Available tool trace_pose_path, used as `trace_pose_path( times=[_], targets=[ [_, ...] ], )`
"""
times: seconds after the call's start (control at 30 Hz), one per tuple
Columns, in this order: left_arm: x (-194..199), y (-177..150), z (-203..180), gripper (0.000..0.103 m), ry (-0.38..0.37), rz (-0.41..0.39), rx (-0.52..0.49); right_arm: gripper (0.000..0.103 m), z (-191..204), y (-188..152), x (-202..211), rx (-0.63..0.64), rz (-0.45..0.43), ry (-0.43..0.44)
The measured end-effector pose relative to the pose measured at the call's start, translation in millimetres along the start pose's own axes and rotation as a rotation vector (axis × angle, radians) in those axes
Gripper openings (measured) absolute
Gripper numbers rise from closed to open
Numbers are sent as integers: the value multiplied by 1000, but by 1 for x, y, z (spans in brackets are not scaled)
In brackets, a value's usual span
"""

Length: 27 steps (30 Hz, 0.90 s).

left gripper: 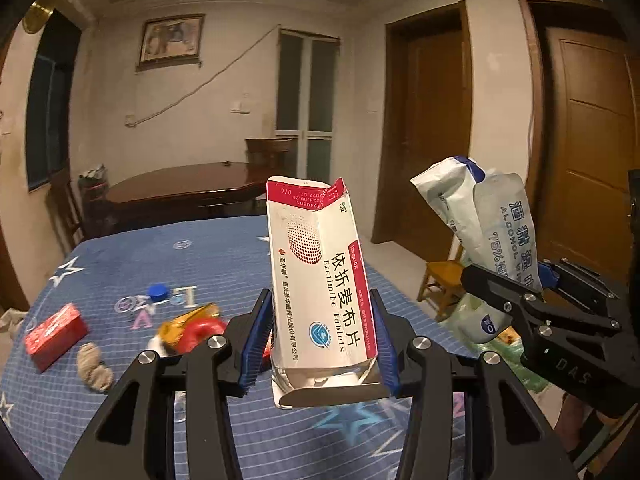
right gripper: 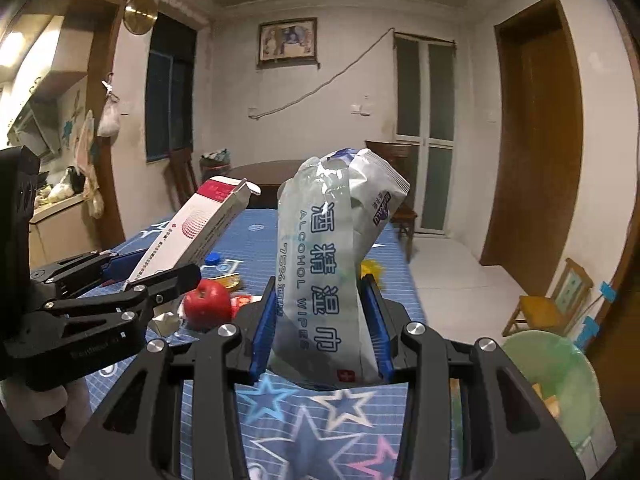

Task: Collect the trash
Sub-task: 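Carry the ibuprofen box and alcohol wipes in both tools over the green bin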

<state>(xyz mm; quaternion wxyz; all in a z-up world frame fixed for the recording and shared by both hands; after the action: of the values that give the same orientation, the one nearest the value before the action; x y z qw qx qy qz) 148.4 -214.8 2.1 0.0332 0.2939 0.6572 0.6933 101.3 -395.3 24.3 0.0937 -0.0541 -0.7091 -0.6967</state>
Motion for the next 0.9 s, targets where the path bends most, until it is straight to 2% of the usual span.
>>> trace_pose_path(
  times=[0.2,0.5,0.9],
  targets=[
    [-15,10,-47,48,-69,-6,-35,39,-28,0,13,-20,-4,-61],
    [-46,25,-96,49,-149,-1,-69,39,-82,-3,31,-53,0,-158],
    [-108,36,-183,49,-310,79,-115,39,-173,-15,38,-151,115,-251]
  ],
)
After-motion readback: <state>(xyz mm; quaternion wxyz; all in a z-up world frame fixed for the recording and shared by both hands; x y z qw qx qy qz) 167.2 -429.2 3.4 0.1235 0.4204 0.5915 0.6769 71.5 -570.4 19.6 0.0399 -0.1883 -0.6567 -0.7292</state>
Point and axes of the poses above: each gripper's, at about its wrist camera, not at the fingertips, and x roughly against the way its jaws point, z to its left, y to its top, the point moved 1 cm from there along -x, roughly the way its jaws point, and after that the axes turned 1 degree about -z, right-handed, at the moved point
